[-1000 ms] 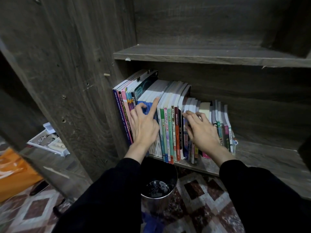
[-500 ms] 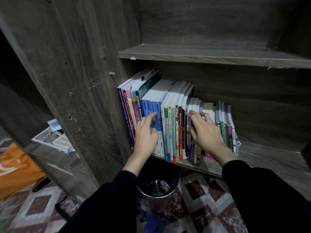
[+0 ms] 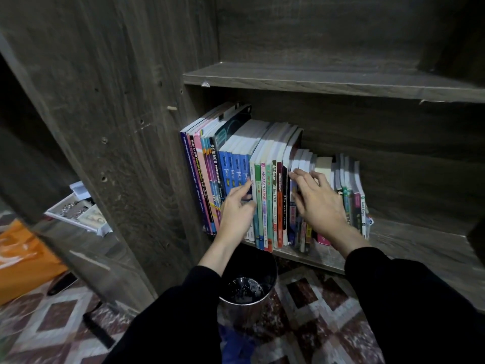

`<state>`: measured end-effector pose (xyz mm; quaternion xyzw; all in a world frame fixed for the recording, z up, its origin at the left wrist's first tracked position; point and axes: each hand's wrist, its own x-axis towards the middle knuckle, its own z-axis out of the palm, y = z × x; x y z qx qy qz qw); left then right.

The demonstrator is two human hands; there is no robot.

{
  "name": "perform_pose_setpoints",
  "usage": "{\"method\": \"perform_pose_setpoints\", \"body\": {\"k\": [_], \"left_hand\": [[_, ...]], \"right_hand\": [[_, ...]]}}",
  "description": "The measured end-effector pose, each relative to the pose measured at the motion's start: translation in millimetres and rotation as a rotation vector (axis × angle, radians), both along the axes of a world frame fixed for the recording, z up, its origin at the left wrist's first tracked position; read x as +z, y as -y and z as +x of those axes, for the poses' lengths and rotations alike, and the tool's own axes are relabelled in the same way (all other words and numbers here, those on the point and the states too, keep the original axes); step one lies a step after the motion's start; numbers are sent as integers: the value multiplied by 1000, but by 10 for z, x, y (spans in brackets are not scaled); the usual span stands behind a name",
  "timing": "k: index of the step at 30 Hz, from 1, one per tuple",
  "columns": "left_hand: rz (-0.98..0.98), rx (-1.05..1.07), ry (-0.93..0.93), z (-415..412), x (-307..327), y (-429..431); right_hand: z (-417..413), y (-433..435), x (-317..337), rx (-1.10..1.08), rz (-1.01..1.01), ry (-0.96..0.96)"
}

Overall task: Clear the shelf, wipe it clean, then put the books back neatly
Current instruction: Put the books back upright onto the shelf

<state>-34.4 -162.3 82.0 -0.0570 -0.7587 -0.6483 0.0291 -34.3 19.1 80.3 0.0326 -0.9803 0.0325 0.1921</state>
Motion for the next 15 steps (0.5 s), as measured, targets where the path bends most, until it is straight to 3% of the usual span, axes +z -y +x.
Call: {"method": "perform_pose_setpoints", "body": {"k": [2,6,12,15], "left_hand": [[13,14,-25,29,3,-25],[-144,10,-66,24,-6,-1],[-205,-155,35,-4,46,35],[-165,-49,-20,6,54,-38]], "right_hand": [[-1,0,-1,4,2,-2],[6,1,5,6,2,-8],[4,7,8,2,-18,-4],[7,-10,5,2,-10,4]]}}
